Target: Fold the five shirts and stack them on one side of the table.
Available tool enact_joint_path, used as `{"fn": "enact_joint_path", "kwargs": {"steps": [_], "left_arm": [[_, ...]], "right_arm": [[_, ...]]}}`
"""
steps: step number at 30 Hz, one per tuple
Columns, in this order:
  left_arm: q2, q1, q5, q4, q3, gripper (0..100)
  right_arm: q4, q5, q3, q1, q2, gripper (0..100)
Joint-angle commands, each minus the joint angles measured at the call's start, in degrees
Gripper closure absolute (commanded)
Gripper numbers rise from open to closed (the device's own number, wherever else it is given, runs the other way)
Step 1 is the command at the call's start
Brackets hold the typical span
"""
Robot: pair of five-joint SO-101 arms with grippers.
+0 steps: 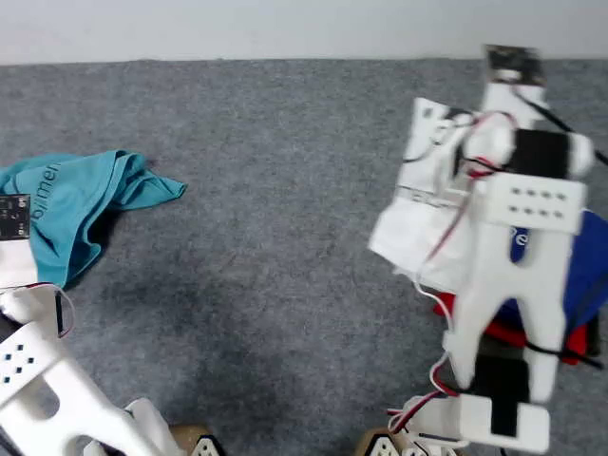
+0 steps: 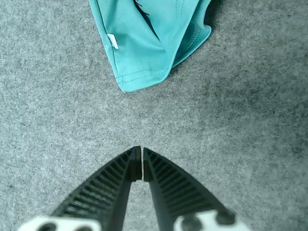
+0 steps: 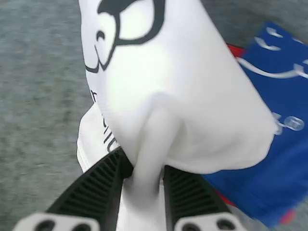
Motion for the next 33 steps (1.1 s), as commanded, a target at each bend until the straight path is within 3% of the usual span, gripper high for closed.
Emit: {"fn": "enact_joint_path", "kwargs": {"steps": [1,12,16,18,23,25,29,33], "left_arm": [[-1.76,0.35,0.09,-1.14,-0.22,98],[-1.76,0.35,0.09,-0.88,-0.48,98],[-1.76,0.35,0.09,-0.88,-0.22,98],[-1.76,0.35,0.09,-0.88,-0.13,98],[-1.76,0.35,0.0,-1.05,-0.13,98],[-1.76,0.35,0.0,-1.05,-0.13,98],[-1.49,0.35,0.0,-0.97,-0.13,98],[-1.67,0.35,0.0,-0.79,-0.13,98]], "right_arm": [[2.24,4.22,-0.35,7.25,-4.18,99.1],[-1.63,11.25,-0.09,22.11,4.88,99.0],[-8.22,20.48,-0.18,25.36,10.77,97.6],[-8.66,23.65,-1.32,26.86,12.0,91.6],[-4.97,21.36,-7.38,28.97,11.12,62.3],[-3.3,19.69,-8.88,28.18,10.59,56.0],[-1.63,18.29,-10.11,25.8,8.92,60.5],[0.84,18.55,-10.02,23.69,8.57,79.8]]}}
